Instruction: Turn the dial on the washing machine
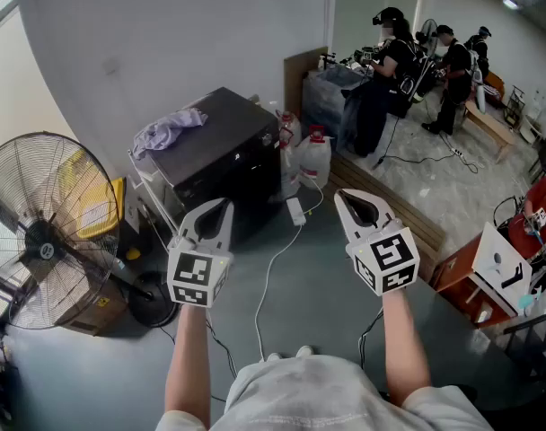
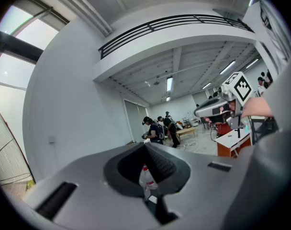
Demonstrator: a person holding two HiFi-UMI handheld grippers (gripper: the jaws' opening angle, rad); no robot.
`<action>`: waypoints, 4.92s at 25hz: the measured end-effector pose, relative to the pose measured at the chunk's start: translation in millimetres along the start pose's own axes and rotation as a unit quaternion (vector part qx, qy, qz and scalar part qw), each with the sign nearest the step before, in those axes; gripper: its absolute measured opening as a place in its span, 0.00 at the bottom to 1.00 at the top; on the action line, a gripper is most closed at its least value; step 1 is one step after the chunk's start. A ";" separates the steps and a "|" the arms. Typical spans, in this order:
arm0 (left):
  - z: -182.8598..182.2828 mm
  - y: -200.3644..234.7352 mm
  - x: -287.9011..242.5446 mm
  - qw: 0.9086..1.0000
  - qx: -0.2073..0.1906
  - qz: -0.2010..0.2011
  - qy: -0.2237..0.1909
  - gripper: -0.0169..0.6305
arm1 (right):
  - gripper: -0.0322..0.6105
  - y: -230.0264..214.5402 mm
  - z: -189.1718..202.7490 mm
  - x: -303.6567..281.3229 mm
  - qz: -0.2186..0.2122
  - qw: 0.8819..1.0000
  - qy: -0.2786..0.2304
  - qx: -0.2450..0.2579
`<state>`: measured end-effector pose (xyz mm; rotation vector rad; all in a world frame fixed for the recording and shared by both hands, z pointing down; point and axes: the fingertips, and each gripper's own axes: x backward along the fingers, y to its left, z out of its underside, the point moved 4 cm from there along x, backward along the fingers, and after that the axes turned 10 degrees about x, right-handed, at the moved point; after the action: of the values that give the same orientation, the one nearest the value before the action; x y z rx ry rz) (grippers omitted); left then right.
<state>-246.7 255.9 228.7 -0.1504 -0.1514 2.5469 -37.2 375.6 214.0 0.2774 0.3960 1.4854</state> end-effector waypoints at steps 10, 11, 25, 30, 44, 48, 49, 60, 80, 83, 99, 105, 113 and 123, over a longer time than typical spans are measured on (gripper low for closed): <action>3.3 -19.8 -24.6 1.000 -0.007 -0.010 0.006 0.05 | 0.07 -29.9 18.9 2.2 -0.005 0.999 -0.025 -0.030; 4.2 -22.8 -27.7 1.000 -0.010 -0.010 0.007 0.05 | 0.07 -33.1 22.9 1.9 -0.005 0.999 -0.025 -0.032; 19.4 6.4 -125.6 1.000 0.010 -0.021 0.018 0.05 | 0.07 -85.1 66.6 -73.9 -0.039 0.999 -0.008 -0.019; 27.1 53.3 -192.0 0.999 0.023 -0.029 0.008 0.05 | 0.07 -119.7 79.2 -143.7 -0.039 0.999 0.002 -0.016; 39.9 209.2 -338.9 0.997 0.022 -0.059 0.036 0.05 | 0.07 -165.5 90.0 -378.4 -0.101 0.994 0.007 -0.028; 54.0 228.1 -357.6 0.995 0.041 -0.068 0.052 0.05 | 0.07 -164.0 103.5 -414.4 -0.121 0.992 0.019 -0.031; 58.5 231.2 -361.9 0.995 0.046 -0.070 0.057 0.05 | 0.07 -164.1 106.8 -422.8 -0.127 0.991 0.021 -0.031; 99.6 239.3 -395.2 0.980 0.103 -0.138 0.099 0.05 | 0.18 -164.6 165.5 -508.1 -0.238 0.969 0.055 -0.039; 197.9 223.4 -378.1 0.944 0.178 -0.220 0.167 0.05 | 0.44 -83.2 331.8 -595.0 -0.307 0.915 0.191 -0.178; 212.5 223.3 -371.5 0.940 0.181 -0.230 0.174 0.05 | 0.46 -73.2 347.2 -607.5 -0.294 0.909 0.203 -0.218; 253.5 223.2 -365.5 0.928 0.212 -0.237 0.192 0.05 | 0.49 -51.9 386.3 -636.6 -0.276 0.898 0.220 -0.264; 255.3 229.5 -364.9 0.924 0.224 -0.242 0.190 0.05 | 0.49 -51.3 385.3 -639.1 -0.276 0.908 0.223 -0.223; 254.4 235.2 -359.1 0.918 0.236 -0.256 0.189 0.05 | 0.49 -46.9 380.7 -636.2 -0.251 0.937 0.222 -0.100; 261.6 233.6 -354.1 0.915 0.231 -0.264 0.199 0.05 | 0.49 -41.4 380.2 -635.6 -0.229 0.948 0.221 -0.006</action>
<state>-117.7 -154.4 480.5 -0.3795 0.5018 1.8991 135.0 -236.8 595.5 -0.1609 0.7554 1.0794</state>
